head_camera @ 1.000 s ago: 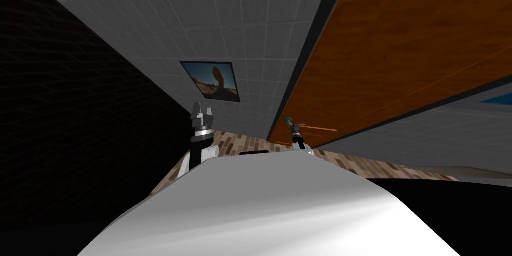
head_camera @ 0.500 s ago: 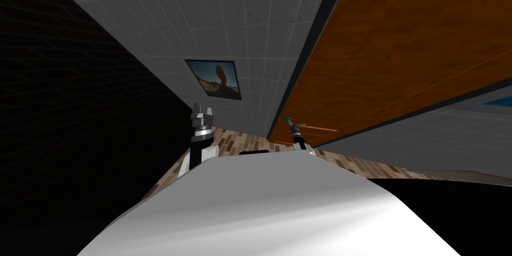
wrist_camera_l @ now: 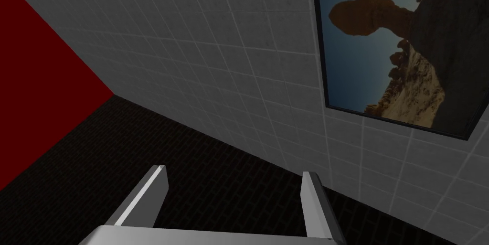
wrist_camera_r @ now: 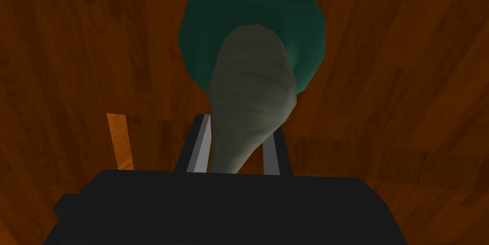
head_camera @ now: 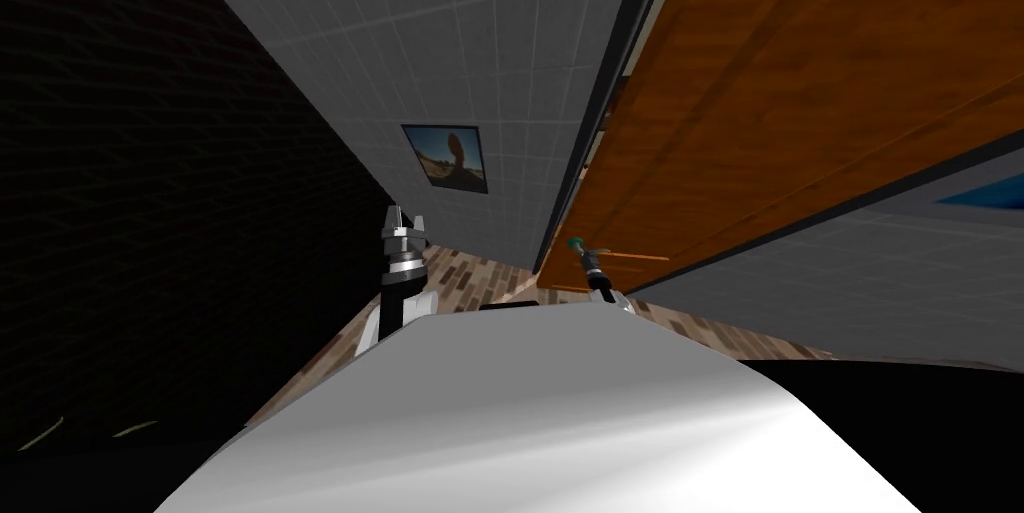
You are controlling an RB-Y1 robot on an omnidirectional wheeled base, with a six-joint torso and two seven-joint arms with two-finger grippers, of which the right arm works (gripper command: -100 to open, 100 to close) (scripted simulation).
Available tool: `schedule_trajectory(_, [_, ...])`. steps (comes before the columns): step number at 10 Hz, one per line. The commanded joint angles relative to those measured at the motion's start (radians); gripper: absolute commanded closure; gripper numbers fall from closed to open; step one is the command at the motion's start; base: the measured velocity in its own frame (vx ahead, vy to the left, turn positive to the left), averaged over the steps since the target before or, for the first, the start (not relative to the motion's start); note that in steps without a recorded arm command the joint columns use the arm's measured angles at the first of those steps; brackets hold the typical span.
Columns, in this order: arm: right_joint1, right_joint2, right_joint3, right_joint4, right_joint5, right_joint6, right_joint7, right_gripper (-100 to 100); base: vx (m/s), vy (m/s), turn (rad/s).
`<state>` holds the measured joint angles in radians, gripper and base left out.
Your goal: Pull the door open
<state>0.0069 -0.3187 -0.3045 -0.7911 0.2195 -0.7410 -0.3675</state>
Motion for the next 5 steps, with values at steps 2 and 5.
schedule_trajectory(2, [0.011, -0.020, 0.022, -0.007, 0.012, -0.022, -0.032, 100, -0.199, -0.066, 0.122])
schedule_trajectory(5, [0.035, -0.033, 0.038, -0.012, 0.028, -0.046, -0.063, 100, -0.145, -0.034, 0.079])
